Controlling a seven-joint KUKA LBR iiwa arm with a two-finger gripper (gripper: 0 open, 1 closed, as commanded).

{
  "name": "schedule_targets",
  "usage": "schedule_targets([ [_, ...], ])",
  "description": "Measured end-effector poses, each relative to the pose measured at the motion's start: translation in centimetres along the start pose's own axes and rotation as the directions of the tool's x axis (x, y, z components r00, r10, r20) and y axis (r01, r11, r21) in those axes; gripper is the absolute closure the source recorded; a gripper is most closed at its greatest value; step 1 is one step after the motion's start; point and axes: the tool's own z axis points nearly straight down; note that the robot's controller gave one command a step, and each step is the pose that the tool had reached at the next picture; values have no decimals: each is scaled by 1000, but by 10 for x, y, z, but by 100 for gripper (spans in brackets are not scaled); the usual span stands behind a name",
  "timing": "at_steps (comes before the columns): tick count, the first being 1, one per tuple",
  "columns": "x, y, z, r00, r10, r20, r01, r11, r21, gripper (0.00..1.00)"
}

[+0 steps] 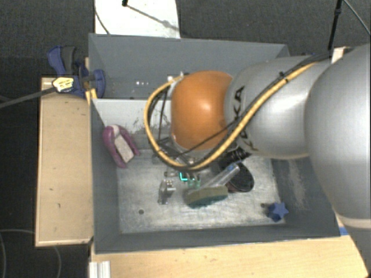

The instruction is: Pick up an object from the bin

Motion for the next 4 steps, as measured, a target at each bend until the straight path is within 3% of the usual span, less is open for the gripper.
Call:
schedule_targets([
  [1,2,-100,82,968,-250,12,250,968,-1,0],
  [2,14,-188,81,973,-232,15,232,973,3,0],
  [4,12,-186,79,976,-218,12,218,976,0,0],
])
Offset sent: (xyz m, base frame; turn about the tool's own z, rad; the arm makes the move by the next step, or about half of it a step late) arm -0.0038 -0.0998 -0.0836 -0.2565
